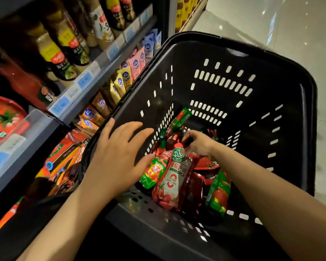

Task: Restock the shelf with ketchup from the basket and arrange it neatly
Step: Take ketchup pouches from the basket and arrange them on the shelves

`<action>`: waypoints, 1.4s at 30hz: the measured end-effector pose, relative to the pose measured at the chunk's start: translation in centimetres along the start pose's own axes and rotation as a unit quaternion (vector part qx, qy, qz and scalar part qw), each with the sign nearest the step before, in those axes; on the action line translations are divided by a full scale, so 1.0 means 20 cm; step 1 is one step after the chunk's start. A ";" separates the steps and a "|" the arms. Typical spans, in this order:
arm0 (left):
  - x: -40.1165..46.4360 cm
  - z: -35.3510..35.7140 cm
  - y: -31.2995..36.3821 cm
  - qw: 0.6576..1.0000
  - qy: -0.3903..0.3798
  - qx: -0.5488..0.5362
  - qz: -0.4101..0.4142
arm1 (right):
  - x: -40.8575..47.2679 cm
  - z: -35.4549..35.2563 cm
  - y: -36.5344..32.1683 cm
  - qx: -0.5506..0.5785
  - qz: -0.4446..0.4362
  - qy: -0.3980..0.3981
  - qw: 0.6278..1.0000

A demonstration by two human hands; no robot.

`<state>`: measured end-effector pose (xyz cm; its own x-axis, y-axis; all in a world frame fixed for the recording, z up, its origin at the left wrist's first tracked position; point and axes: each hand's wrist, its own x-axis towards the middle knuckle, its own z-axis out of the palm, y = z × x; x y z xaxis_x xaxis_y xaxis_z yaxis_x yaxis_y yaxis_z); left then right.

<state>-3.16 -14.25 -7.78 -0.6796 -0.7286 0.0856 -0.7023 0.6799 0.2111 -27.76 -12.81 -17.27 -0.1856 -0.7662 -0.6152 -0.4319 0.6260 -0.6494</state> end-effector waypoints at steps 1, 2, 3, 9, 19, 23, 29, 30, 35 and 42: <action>0.00 0.00 0.00 1.000 0.005 -0.006 0.000 | -0.02 -0.02 -0.02 0.009 -0.014 0.002 1.000; 0.00 0.00 0.00 1.000 0.011 -0.012 0.000 | -0.05 -0.04 -0.06 0.020 -0.034 -0.001 0.999; 0.00 0.00 -0.01 1.000 0.020 -0.018 0.001 | -0.08 -0.06 -0.10 0.031 -0.062 -0.012 0.998; -0.01 -0.04 0.01 0.984 0.079 -0.160 -0.013 | -0.39 -0.15 -0.40 -0.092 -0.305 -0.076 0.945; -0.02 -0.09 -0.02 0.891 0.101 -0.435 -0.075 | -0.60 -0.24 -0.72 0.105 -0.467 -0.036 0.877; -0.01 -0.09 -0.01 0.916 0.080 -0.382 -0.092 | -0.49 -0.17 -0.67 0.204 -0.397 -0.016 0.895; -0.01 -0.07 -0.02 0.942 0.114 -0.292 -0.120 | -0.24 -0.07 -0.46 0.187 -0.161 0.040 0.968; -0.01 -0.08 -0.01 0.943 0.119 -0.284 -0.122 | -0.20 -0.04 -0.41 0.174 -0.112 0.022 0.978; -0.02 -0.09 -0.01 0.926 0.148 -0.316 -0.145 | -0.01 0.16 -0.06 -0.238 0.048 0.032 0.969; -0.03 -0.10 -0.01 0.882 0.176 -0.394 -0.191 | 0.07 0.30 -0.07 -0.184 0.162 0.080 0.966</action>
<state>-2.22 -14.21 -6.02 -0.2200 -0.9669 0.1296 -0.4062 0.2116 0.8890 -22.19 -13.83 -19.85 -0.4854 -0.5697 -0.6632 -0.6073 0.7654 -0.2130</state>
